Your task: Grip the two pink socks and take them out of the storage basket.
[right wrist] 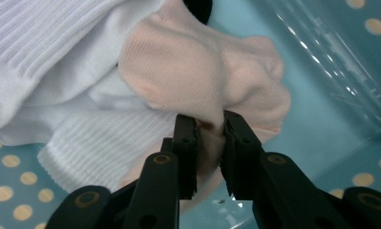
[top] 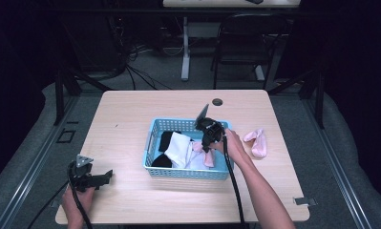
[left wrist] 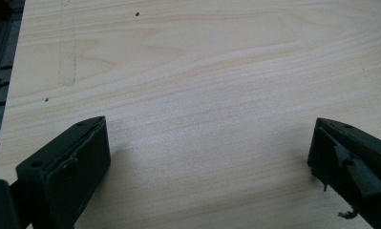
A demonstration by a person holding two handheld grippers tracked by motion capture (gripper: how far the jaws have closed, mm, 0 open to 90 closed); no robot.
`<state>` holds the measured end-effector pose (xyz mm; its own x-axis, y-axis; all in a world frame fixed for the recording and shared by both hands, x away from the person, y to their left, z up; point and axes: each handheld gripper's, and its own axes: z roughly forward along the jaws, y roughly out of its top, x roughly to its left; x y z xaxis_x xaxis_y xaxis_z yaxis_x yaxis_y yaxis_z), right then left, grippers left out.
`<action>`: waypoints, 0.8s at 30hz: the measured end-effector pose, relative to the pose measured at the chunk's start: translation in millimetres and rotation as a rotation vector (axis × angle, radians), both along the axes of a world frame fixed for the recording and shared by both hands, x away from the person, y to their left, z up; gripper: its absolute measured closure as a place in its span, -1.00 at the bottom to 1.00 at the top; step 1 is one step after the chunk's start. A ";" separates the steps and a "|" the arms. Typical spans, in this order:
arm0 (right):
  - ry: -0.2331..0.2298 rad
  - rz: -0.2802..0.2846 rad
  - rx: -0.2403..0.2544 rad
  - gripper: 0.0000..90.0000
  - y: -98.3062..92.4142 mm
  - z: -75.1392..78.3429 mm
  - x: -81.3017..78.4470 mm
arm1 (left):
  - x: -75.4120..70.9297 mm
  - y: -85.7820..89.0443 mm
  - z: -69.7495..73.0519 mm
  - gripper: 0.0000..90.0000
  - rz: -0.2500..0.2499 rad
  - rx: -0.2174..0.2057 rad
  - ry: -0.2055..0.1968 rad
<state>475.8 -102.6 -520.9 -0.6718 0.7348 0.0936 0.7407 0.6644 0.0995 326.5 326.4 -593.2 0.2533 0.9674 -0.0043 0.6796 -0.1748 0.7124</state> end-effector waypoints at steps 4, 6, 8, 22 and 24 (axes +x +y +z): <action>-0.016 0.003 -0.005 0.81 -2.9 4.8 -3.3 | 0.0 0.0 0.0 -0.99 0.000 0.000 0.000; -0.025 0.010 -0.014 0.81 -3.8 8.2 -4.4 | 0.0 0.0 0.0 -0.99 0.000 -0.001 0.000; -0.031 0.018 -0.022 0.82 -3.9 12.3 -5.8 | 0.0 0.0 0.0 -0.99 0.000 0.000 0.000; -0.086 0.039 -0.009 0.82 -0.9 37.4 -15.6 | 0.0 0.0 0.0 -0.99 0.000 0.000 0.000; -0.089 0.048 -0.015 0.82 -0.8 40.9 -16.5 | 0.0 0.0 0.0 -0.99 0.000 0.000 0.000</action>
<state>459.3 -103.4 -480.0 -0.7117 0.7022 0.0211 0.6963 0.7012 0.1532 326.4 326.3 -593.1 0.2535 0.9673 -0.0039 0.6796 -0.1752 0.7123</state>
